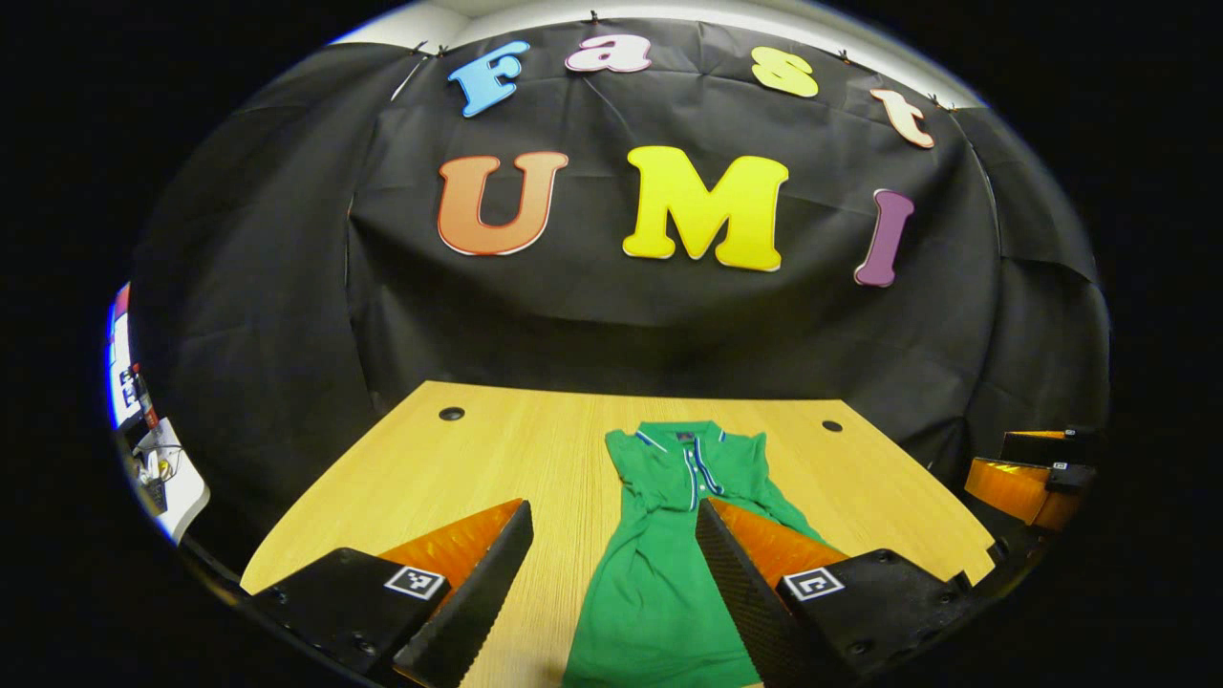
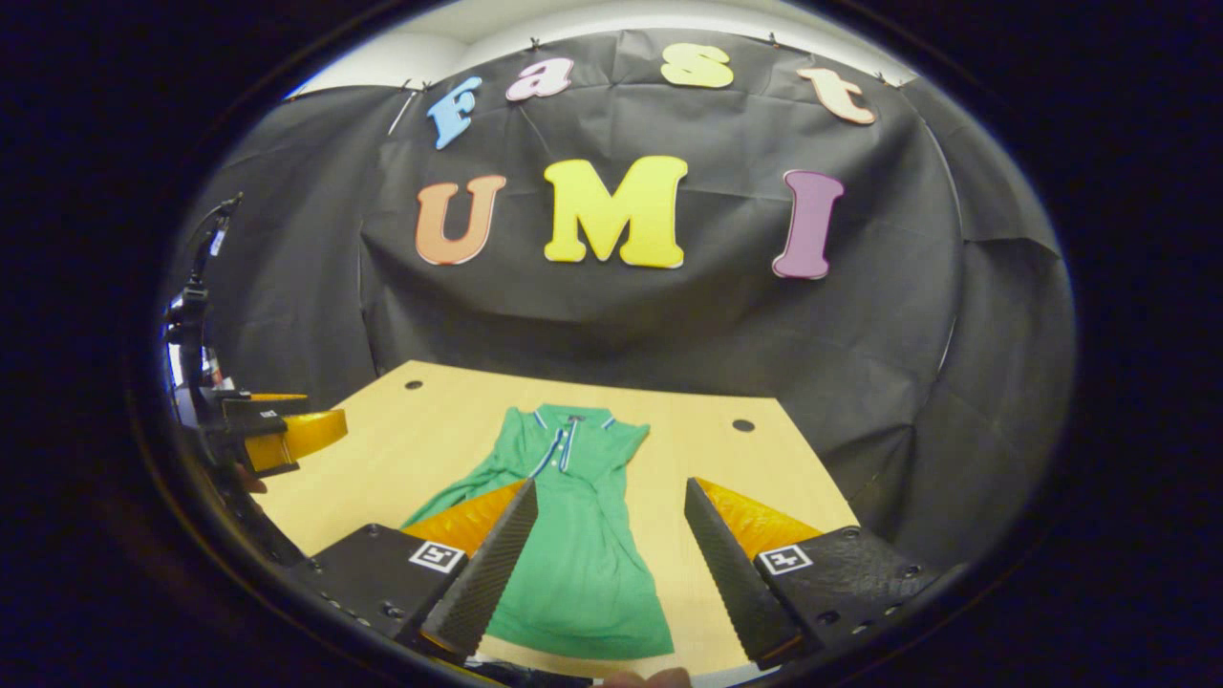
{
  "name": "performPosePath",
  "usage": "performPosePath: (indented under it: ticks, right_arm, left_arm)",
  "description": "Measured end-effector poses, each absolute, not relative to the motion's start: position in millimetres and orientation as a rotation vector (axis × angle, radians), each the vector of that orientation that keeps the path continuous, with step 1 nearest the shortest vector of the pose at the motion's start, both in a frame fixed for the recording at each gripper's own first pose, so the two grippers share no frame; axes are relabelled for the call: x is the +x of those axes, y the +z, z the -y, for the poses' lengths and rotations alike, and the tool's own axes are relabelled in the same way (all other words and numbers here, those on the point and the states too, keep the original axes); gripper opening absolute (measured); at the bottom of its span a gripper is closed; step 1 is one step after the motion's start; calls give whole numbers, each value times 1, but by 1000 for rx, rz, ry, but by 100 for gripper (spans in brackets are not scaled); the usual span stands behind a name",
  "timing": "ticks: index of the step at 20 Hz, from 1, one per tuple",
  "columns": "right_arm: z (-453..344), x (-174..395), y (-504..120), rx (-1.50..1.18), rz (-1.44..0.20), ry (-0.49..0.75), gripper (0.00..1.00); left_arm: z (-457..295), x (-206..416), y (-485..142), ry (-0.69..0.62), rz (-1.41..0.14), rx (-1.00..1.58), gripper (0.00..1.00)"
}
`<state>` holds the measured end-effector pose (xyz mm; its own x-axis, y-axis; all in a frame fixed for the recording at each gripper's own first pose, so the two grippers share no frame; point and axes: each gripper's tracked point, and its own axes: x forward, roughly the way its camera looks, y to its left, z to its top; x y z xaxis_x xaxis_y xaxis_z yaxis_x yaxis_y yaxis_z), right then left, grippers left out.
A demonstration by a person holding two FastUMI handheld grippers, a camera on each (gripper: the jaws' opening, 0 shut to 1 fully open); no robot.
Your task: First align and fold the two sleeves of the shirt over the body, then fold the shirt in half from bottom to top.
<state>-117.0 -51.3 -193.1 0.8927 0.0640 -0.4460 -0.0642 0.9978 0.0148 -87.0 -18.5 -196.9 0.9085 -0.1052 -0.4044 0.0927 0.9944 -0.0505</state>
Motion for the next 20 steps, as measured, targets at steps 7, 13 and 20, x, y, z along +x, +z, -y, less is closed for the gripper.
performPosePath:
  ticks: [7, 13, 20]
  right_arm:
    - [65, -158, -276, -25, -639, 24, 96]
    - [77, -175, -341, -47, -773, 13, 96]
    - [90, -164, -408, -47, -882, 16, 96]
  left_arm:
    - [10, -142, -285, -114, -630, -22, 100]
    - [-3, -180, -350, -89, -788, -33, 100]
    - [-7, -174, -390, -101, -835, 34, 100]
